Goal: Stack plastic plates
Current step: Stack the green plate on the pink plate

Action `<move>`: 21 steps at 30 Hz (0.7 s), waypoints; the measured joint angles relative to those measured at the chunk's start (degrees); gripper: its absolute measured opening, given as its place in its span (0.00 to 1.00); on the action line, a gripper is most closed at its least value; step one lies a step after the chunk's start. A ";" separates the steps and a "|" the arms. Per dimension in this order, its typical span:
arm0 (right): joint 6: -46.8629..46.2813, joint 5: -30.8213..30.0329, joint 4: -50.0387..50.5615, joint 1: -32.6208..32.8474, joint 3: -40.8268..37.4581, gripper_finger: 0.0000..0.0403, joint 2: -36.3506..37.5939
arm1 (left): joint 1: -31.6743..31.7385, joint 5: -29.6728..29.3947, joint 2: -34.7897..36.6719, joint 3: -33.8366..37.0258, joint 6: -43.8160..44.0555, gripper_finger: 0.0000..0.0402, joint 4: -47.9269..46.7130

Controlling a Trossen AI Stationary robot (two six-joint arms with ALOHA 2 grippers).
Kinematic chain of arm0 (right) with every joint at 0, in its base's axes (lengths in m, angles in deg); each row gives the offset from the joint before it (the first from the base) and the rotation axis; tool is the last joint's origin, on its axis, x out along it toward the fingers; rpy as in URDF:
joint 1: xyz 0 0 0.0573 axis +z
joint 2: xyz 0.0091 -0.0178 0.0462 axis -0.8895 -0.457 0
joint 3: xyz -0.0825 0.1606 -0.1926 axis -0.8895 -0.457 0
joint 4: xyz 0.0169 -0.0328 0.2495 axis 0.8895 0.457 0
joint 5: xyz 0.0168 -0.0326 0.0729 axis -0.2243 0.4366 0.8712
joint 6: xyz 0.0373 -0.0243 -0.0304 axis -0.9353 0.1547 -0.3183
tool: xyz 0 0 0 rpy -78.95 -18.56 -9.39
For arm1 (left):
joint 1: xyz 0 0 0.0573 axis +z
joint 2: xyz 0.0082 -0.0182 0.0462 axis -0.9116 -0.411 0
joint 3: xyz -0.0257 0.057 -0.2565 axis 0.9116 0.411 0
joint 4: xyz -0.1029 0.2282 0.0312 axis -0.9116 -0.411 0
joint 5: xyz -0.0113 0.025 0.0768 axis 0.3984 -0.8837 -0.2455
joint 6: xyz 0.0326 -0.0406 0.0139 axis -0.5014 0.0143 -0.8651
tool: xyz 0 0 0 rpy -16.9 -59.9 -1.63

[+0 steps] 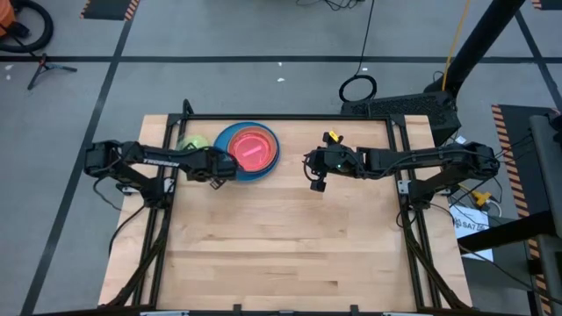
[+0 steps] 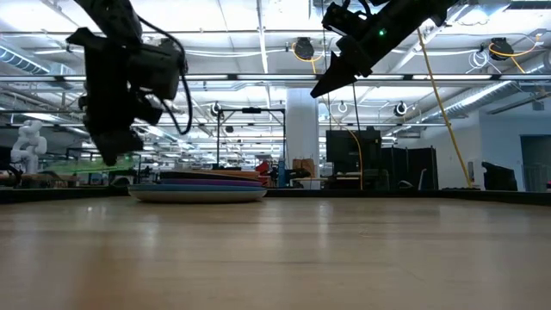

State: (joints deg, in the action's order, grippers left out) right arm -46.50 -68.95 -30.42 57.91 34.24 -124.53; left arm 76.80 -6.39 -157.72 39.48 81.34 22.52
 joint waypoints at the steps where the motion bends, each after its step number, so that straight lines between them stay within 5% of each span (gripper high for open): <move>1: 0.00 0.00 0.00 -0.01 0.00 0.20 0.00 | 0.00 -0.20 0.00 -0.75 -0.43 0.02 0.14; 10: 0.02 0.00 0.00 -0.01 0.00 0.20 0.00 | -2.05 -2.87 0.00 -9.32 -7.92 0.01 3.09; 21: 0.24 0.00 0.29 0.01 0.00 0.20 0.00 | -4.83 4.55 0.00 -11.31 -21.01 0.01 26.86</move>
State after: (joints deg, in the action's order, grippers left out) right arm -46.26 -68.95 -30.13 57.92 34.24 -124.53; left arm 71.97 -1.83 -157.72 28.17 60.33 49.38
